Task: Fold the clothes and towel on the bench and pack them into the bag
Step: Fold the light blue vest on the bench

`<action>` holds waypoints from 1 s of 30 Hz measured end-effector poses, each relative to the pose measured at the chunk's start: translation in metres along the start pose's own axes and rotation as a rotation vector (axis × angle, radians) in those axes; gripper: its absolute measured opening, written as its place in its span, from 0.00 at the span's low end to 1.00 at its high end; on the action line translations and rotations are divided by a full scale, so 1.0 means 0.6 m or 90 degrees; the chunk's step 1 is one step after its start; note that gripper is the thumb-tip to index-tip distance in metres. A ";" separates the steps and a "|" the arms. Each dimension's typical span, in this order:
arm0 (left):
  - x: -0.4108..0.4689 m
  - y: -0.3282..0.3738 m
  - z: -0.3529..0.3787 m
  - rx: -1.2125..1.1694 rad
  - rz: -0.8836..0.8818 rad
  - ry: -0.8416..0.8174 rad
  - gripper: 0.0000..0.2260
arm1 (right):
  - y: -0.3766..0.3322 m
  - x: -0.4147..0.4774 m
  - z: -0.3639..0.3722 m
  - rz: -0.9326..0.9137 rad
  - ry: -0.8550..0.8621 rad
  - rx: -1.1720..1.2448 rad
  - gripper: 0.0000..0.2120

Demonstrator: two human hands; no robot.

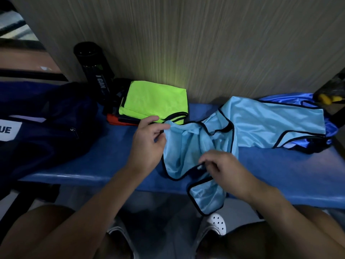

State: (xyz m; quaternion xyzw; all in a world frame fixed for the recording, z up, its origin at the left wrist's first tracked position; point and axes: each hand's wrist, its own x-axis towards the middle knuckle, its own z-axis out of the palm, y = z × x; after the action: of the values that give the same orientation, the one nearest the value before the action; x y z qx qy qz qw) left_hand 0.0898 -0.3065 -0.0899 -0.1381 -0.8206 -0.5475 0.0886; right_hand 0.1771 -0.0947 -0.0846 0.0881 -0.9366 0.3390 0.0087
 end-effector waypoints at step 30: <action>0.000 0.027 -0.022 0.197 0.061 0.039 0.06 | -0.004 0.012 -0.040 0.081 0.340 0.263 0.11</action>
State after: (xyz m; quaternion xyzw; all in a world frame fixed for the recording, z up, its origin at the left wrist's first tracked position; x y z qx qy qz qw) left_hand 0.0948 -0.3130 -0.0706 -0.1449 -0.8845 -0.4137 0.1598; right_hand 0.1694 -0.0821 -0.0639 -0.0624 -0.8165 0.5323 0.2145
